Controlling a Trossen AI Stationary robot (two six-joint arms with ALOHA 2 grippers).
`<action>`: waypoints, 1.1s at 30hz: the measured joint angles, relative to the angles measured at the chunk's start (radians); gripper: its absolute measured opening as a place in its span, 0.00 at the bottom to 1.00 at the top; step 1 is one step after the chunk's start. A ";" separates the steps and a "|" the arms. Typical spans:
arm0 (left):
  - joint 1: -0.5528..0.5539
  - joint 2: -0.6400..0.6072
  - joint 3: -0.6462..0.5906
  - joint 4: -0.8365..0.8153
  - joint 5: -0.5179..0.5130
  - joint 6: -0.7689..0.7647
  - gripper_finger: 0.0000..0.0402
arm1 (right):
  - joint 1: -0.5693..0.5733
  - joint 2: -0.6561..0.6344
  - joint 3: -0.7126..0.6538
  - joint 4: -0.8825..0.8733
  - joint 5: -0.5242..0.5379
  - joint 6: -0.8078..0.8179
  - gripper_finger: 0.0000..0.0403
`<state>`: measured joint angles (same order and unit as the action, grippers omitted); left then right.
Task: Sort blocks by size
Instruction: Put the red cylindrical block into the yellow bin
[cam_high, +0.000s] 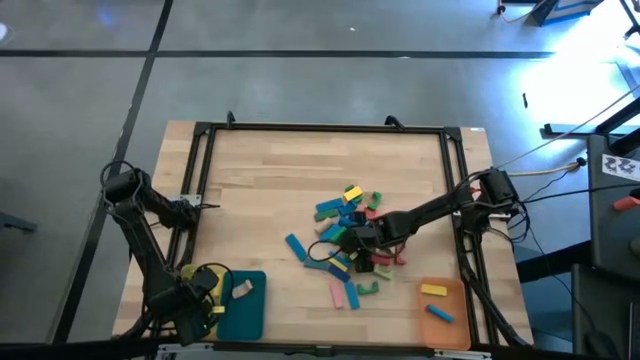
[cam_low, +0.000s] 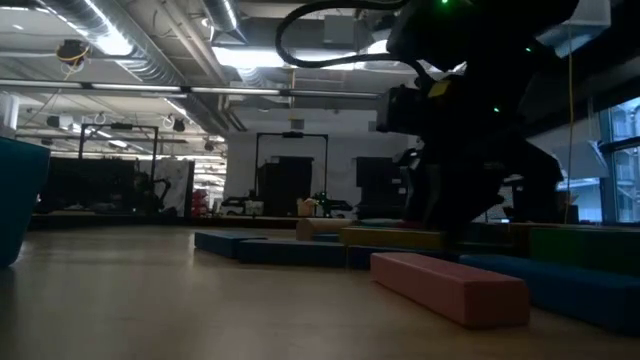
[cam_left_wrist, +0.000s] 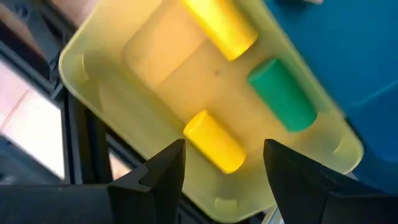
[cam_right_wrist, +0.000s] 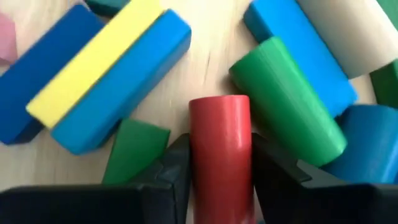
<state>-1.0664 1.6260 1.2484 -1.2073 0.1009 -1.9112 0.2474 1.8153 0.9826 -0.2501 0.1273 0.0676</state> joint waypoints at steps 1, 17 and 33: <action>0.000 0.000 0.000 0.000 -0.019 0.000 0.49 | 0.000 0.002 0.010 0.003 -0.001 0.000 0.33; 0.000 0.000 0.000 -0.001 -0.509 0.004 0.49 | 0.000 -0.001 0.255 0.016 -0.007 -0.150 0.35; 0.120 0.000 0.000 0.022 -0.984 0.143 0.49 | 0.001 0.019 0.291 0.262 -0.007 -0.233 0.36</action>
<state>-0.9465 1.6260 1.2484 -1.1854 -0.8834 -1.7682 0.2481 1.8338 1.2732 0.0122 0.1202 -0.1654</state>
